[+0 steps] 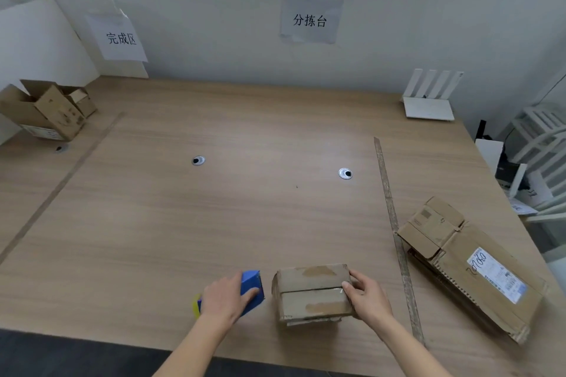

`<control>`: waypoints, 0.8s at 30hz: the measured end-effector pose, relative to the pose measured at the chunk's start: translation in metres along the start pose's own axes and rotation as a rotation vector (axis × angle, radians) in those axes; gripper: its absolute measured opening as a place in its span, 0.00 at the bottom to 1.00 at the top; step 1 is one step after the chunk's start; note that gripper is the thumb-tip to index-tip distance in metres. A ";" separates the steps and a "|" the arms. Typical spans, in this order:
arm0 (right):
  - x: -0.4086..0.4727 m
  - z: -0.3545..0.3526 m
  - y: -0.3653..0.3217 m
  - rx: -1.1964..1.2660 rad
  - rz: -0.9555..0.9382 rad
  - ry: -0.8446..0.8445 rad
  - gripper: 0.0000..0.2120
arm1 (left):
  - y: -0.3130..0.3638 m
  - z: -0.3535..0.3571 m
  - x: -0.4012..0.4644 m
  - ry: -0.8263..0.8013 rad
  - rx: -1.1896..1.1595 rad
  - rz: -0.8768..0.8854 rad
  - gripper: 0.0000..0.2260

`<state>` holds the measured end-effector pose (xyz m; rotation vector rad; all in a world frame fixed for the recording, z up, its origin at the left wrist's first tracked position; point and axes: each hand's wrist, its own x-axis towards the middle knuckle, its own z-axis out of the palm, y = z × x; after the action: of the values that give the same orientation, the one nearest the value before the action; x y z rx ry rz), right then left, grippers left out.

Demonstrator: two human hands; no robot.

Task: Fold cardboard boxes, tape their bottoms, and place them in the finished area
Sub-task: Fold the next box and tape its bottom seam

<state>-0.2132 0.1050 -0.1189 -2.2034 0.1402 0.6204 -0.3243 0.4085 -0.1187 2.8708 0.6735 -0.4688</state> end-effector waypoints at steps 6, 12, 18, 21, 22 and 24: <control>-0.004 0.009 -0.002 -0.024 -0.005 0.058 0.20 | -0.012 0.034 0.003 -0.049 -0.083 -0.041 0.29; -0.012 0.013 -0.005 -0.078 0.003 0.103 0.22 | 0.013 0.030 -0.012 0.093 -0.127 -0.113 0.27; -0.030 0.014 -0.014 -0.104 0.027 0.295 0.25 | 0.078 0.003 -0.043 0.209 -0.631 -0.090 0.12; -0.036 0.017 -0.012 -0.124 0.060 0.373 0.17 | 0.085 0.008 -0.045 0.192 -0.671 -0.144 0.16; -0.036 0.018 -0.011 -0.114 0.076 0.361 0.16 | 0.087 0.010 -0.044 0.194 -0.672 -0.153 0.17; -0.035 0.020 -0.011 -0.121 0.091 0.293 0.18 | 0.092 0.011 -0.043 0.167 -0.618 -0.150 0.18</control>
<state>-0.2486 0.1231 -0.1053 -2.4066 0.3645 0.3593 -0.3216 0.3076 -0.1072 2.2960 0.8802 -0.0178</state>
